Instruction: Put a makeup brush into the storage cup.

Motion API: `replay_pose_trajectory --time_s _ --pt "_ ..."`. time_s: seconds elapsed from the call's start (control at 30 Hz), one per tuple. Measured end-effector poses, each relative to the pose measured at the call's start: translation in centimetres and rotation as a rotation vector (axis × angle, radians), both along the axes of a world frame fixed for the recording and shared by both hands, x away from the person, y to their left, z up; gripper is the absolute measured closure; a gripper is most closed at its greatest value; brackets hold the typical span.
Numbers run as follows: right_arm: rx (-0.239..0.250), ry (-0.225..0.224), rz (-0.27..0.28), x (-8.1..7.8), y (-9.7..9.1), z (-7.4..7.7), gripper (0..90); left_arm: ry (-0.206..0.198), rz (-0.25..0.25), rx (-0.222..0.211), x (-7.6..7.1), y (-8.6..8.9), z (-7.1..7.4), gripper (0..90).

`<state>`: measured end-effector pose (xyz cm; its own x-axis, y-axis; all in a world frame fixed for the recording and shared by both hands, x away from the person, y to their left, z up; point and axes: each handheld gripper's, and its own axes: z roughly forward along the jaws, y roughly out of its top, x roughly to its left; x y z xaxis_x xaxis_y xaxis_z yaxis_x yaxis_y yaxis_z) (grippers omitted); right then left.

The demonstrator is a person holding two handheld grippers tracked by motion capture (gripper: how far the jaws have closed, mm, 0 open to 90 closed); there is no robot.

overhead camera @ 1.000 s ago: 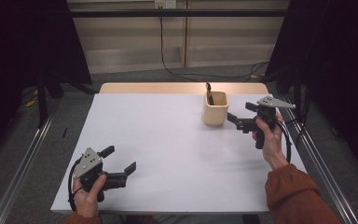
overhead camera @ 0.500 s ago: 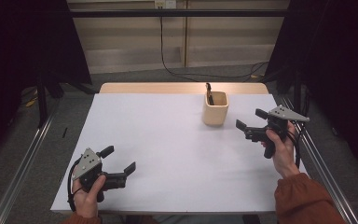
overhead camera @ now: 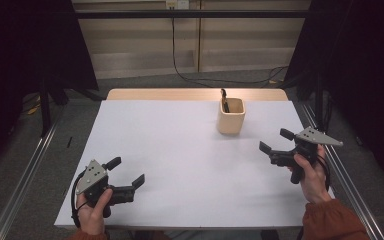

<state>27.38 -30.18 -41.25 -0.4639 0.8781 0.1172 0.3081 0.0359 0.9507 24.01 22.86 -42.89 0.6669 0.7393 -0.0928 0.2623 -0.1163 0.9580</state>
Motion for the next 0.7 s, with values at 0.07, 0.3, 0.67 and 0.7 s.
replay_pose_trajectory --time_s 0.07,0.3,0.67,0.7 --pt "-0.006 0.008 -0.002 -0.5 -0.1 -0.2 3.8 0.001 0.004 -0.002 -0.1 0.0 0.0 1.6" --pt "-0.004 0.010 -0.017 -2.0 -0.7 -0.5 3.9 0.001 0.011 -0.005 -0.2 0.3 -0.1 1.6" --pt "0.011 0.015 -0.057 -4.9 -2.1 -1.1 4.0 0.007 0.012 -0.008 -0.2 0.4 -0.1 1.6" --pt "0.010 0.013 -0.062 -5.0 -2.2 -1.2 4.0 0.007 0.011 -0.010 -0.2 0.4 -0.1 1.6"
